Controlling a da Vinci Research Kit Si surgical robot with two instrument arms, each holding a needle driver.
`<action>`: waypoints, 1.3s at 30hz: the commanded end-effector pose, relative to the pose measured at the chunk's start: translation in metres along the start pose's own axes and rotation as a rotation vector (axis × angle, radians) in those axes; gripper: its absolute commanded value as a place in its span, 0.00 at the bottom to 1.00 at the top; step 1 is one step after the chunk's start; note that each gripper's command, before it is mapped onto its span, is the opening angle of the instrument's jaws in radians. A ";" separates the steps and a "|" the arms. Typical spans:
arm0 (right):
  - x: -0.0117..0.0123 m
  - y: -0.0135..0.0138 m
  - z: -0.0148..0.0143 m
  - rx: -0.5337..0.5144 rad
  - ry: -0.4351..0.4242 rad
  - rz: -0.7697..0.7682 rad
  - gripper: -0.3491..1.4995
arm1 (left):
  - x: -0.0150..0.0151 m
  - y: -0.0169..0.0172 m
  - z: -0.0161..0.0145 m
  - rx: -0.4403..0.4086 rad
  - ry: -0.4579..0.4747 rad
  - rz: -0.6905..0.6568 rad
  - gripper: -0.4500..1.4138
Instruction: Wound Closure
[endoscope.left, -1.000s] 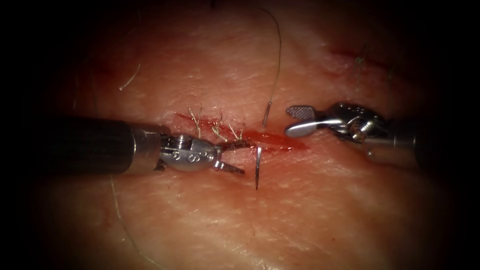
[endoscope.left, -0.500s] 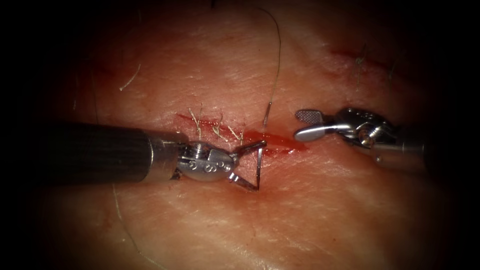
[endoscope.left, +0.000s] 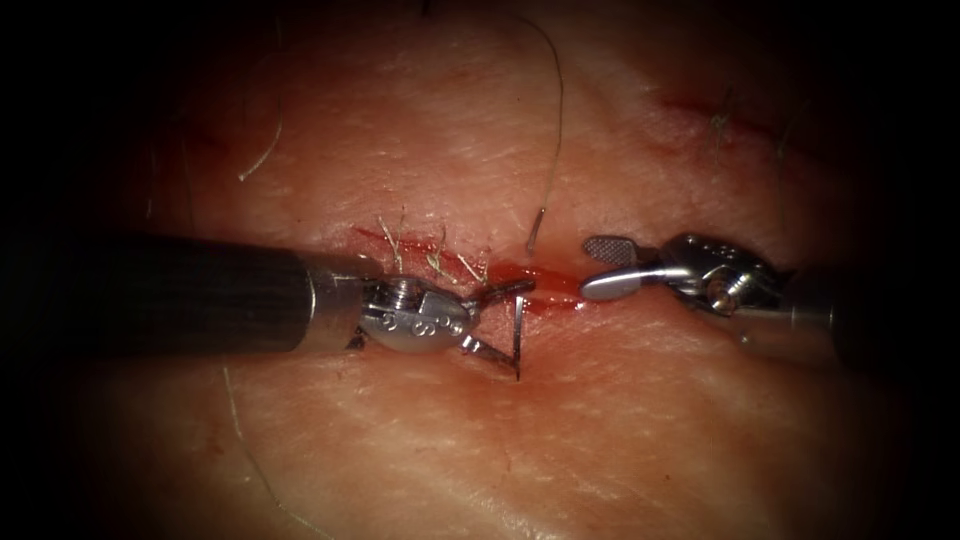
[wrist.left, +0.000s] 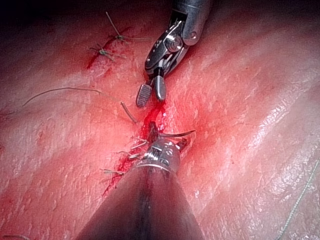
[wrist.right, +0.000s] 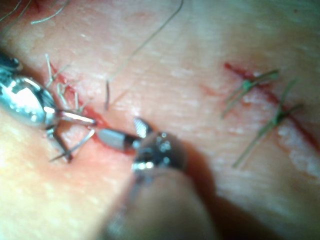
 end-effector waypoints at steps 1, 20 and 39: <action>-0.0005 0.0001 0.0008 0.007 0.006 0.009 0.94 | 0.0001 0.0003 0.0010 0.000 0.014 -0.002 0.67; 0.0002 0.0002 0.0001 -0.003 0.036 0.020 0.91 | 0.0003 0.0004 -0.0004 0.003 0.076 -0.048 0.00; -0.0003 -0.0018 0.0001 0.037 0.052 -0.062 0.87 | 0.0102 -0.0022 -0.0081 -0.160 0.279 -0.395 0.00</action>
